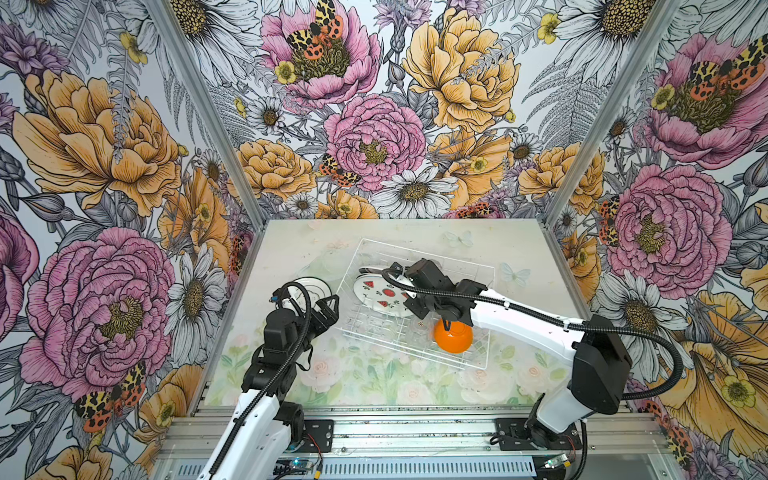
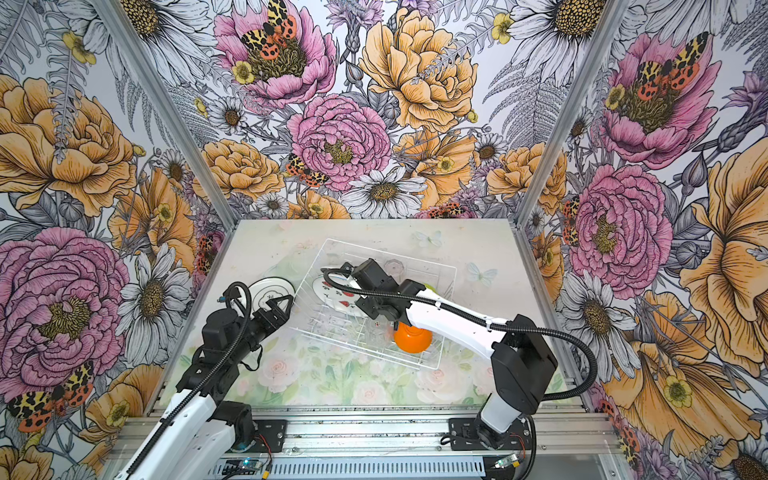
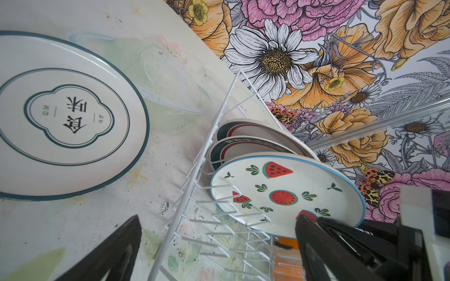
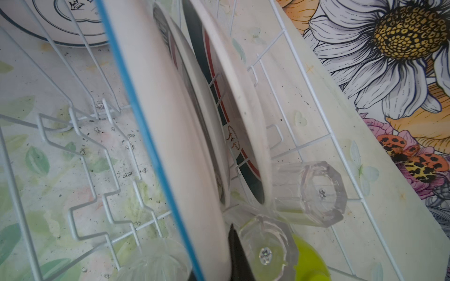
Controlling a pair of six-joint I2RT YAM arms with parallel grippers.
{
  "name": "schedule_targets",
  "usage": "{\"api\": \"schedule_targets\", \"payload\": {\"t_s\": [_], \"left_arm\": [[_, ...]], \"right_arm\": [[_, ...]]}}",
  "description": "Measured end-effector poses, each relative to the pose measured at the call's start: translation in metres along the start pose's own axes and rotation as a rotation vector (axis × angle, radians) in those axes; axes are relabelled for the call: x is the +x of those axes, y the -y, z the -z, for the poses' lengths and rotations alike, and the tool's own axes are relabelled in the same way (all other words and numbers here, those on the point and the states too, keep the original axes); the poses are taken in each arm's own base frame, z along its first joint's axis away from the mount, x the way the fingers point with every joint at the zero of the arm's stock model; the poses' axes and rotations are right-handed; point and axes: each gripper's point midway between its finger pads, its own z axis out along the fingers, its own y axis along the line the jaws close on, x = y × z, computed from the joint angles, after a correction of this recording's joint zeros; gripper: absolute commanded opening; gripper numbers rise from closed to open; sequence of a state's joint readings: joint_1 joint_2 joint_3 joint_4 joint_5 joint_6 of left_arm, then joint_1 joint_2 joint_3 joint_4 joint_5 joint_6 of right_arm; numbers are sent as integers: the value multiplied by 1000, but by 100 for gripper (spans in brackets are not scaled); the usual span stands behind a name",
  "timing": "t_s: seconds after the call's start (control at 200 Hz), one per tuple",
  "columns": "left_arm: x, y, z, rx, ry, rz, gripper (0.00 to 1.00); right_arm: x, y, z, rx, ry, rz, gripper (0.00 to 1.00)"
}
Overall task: Unload the mixed dishes from the dish rack
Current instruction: 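Lower the right gripper onto the blue-rimmed plate edge and close, then lift the watermelon-print plate up out of the rack with the right gripper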
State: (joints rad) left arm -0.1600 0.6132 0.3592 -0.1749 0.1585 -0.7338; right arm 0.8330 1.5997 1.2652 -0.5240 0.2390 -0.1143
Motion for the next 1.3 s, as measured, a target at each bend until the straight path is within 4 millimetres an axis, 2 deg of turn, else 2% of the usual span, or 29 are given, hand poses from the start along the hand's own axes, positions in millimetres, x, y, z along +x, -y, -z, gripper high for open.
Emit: {"api": "schedule_targets", "payload": {"t_s": [0.18, 0.41, 0.535, 0.846, 0.976, 1.301], "left_arm": [[6, 0, -3, -1, -22, -4, 99], [10, 4, -3, 10, -36, -10, 99], [11, 5, -3, 12, -40, -11, 99], [14, 7, -3, 14, -44, -4, 99], [14, 8, -4, 15, -45, -4, 99], [17, 8, -6, 13, -56, -8, 99]], "right_arm": [[1, 13, 11, 18, 3, -19, 0], [-9, 21, 31, 32, 58, -42, 0], [-12, 31, 36, 38, 78, -78, 0], [-15, 42, 46, 31, 109, -155, 0], [-20, 55, 56, 53, 137, -200, 0], [-34, 65, 73, 33, 197, -295, 0]]}}
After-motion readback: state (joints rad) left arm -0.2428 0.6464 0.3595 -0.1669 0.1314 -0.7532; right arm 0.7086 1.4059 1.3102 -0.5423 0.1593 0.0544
